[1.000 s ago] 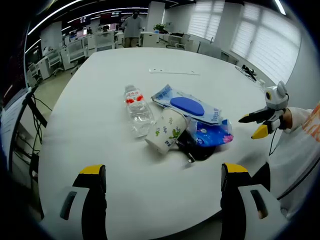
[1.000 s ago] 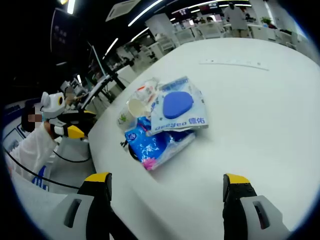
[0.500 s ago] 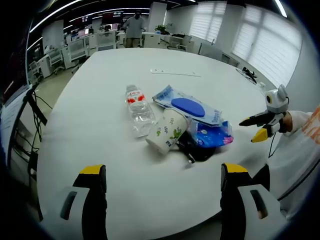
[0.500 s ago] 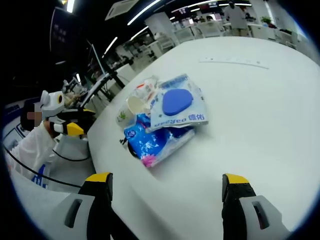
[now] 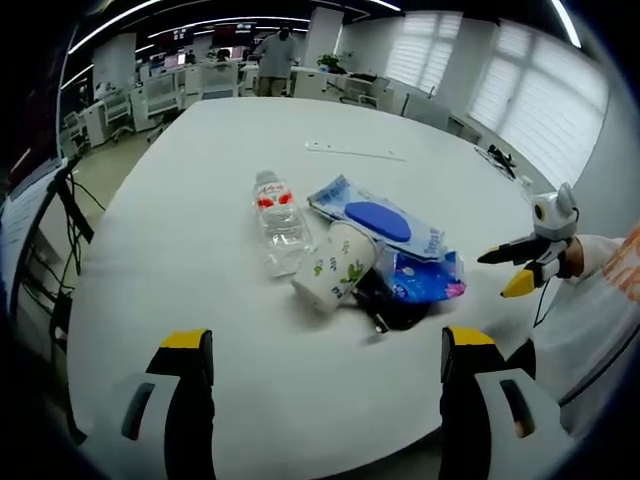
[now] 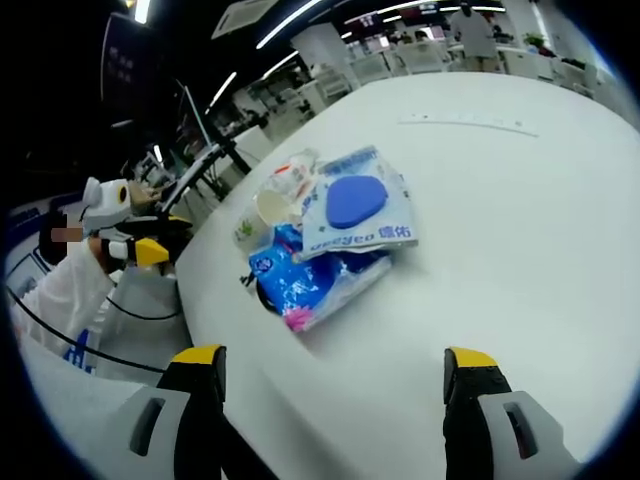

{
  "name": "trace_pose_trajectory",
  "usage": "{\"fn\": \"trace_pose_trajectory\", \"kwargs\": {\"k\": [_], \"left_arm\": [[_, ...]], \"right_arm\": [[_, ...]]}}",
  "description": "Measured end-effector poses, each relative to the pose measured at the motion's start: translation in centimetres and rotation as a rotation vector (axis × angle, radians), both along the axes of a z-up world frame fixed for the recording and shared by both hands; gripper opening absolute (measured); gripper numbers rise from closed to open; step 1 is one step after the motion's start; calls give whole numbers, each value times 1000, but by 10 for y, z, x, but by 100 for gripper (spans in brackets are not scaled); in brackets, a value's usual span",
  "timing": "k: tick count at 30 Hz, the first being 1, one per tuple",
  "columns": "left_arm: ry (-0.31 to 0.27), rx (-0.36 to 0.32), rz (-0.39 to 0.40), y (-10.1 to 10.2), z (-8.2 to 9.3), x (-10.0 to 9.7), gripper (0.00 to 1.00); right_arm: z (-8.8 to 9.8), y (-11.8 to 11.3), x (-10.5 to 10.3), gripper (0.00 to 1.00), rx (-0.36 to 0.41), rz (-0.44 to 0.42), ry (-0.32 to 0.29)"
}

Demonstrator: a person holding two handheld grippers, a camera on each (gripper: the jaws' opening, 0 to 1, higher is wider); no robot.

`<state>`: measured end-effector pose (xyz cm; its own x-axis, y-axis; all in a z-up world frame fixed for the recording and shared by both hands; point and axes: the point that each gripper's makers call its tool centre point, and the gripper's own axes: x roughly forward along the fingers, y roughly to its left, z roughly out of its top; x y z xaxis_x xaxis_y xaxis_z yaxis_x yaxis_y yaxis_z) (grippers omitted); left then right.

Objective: Arrange the tabletop items into an orderly group along one side of the table until the central work area is clear of visible clutter.

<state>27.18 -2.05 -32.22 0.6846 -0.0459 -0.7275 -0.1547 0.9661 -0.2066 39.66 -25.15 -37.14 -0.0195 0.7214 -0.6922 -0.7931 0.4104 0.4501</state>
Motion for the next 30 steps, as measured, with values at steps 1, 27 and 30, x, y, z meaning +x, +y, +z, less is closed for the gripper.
{"fn": "trace_pose_trajectory", "kwargs": {"k": [1, 27, 30], "left_arm": [[0, -2, 1, 0, 0, 0, 97], [-13, -33, 48, 8, -3, 6, 97], [-12, -31, 48, 8, -4, 5, 97]], "right_arm": [[0, 0, 1, 92, 1, -2, -1], [0, -2, 6, 91, 2, -13, 3], [0, -1, 6, 91, 3, -11, 0]]}}
